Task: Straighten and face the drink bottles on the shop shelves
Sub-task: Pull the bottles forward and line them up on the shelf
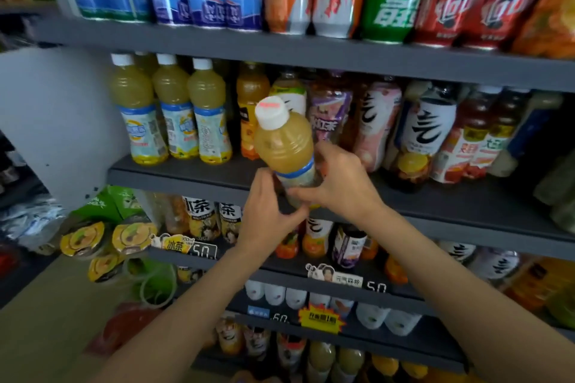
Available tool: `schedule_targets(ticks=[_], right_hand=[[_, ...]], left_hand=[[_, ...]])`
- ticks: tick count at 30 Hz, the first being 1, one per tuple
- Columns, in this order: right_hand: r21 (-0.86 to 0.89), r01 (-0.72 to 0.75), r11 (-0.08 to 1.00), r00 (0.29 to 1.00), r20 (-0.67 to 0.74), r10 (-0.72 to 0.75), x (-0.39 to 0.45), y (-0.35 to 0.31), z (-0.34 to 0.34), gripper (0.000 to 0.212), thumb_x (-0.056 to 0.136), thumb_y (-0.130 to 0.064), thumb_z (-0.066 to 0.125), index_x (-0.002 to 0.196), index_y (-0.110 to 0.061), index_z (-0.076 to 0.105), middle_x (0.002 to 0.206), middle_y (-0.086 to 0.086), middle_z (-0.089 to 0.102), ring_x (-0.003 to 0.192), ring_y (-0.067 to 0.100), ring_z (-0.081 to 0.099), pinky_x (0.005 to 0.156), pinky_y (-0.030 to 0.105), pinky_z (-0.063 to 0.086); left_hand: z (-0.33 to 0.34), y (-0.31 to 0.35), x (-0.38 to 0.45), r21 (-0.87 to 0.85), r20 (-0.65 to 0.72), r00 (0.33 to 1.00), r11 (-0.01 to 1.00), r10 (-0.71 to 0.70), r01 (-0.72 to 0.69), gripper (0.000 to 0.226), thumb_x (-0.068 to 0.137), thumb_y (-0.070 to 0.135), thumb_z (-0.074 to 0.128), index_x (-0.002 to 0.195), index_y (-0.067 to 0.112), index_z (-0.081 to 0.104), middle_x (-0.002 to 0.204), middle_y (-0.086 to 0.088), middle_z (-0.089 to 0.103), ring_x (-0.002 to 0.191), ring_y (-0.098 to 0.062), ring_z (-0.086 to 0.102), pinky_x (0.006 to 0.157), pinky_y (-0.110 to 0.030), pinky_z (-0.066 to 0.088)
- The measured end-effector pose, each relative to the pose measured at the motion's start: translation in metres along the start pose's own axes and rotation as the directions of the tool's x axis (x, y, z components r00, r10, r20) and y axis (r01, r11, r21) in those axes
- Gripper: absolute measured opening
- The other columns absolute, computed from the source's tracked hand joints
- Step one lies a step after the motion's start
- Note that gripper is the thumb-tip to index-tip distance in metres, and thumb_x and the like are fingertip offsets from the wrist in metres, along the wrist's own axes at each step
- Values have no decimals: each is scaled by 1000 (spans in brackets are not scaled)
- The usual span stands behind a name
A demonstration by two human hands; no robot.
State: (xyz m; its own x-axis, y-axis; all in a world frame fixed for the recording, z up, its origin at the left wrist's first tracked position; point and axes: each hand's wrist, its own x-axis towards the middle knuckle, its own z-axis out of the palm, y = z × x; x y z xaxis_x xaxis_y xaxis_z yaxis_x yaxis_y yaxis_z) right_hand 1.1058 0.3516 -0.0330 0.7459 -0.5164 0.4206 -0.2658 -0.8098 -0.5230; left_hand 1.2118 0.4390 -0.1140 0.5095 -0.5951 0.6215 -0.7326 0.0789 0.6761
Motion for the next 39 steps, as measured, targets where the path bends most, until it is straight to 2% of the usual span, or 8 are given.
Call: schedule_targets(ticks=[3,8,11,20,24,26,30,39], right_hand=[[-21,63,998,998,28,-62,28,-38,34,57,64,-37,83,107,-14,54,100,2,59,91,16,56,69,28,42],[129,-46,991,999,1,46,72,-94,120,54,67,-35,82,106,-9,56,103,7,66,97,19,61,71,25,46],[153,-155,976,986,-38,162,96,-117,160,51,71,-33,79,110,-9,56,105,8,67,100,20,61,66,17,37],[193,-365,911,925,-36,378,141,-127,201,41,74,-38,77,96,-5,64,91,8,69,81,23,68,71,44,56],[240,-338,910,877,-270,397,124,-112,177,22,84,-33,67,75,-15,60,76,3,66,64,22,65,63,45,56],[180,-375,909,833,-364,416,121,-97,169,24,84,-33,68,88,-13,55,85,6,64,71,26,65,62,46,56],[189,-513,837,836,-114,538,135,-88,176,51,83,-28,69,122,-5,44,111,8,57,90,29,65,64,41,58],[-26,-519,855,831,-253,496,152,-93,194,44,87,-25,64,117,-1,42,117,22,54,106,36,56,81,42,48]], left_hand=[[-42,-27,9,-44,-74,995,997,-66,63,52,70,37,65,109,12,43,101,-9,50,95,-23,54,74,-39,49],[-122,-79,30,31,-134,978,986,-159,165,58,65,43,60,110,8,45,100,-3,48,93,-18,49,70,-16,37],[-158,-115,51,60,-6,982,980,-190,190,66,70,36,67,127,15,40,118,-5,51,108,-20,53,83,-36,51],[-175,-149,89,256,58,977,949,-205,184,56,88,20,62,135,8,36,131,-12,48,118,-28,49,85,-35,42],[-178,-145,94,352,78,983,927,-167,130,61,86,41,62,132,7,40,127,-10,52,116,-25,51,85,-33,44],[-181,-140,99,426,106,978,897,-181,119,60,87,44,59,129,6,40,124,-10,54,113,-25,53,81,-32,43],[-179,-131,109,523,160,958,844,-238,122,53,89,39,57,125,5,38,118,-12,59,108,-27,58,81,-33,45],[-153,-132,129,611,145,917,763,-372,213,46,97,19,50,132,-3,30,121,-18,58,111,-35,57,83,-39,47]])
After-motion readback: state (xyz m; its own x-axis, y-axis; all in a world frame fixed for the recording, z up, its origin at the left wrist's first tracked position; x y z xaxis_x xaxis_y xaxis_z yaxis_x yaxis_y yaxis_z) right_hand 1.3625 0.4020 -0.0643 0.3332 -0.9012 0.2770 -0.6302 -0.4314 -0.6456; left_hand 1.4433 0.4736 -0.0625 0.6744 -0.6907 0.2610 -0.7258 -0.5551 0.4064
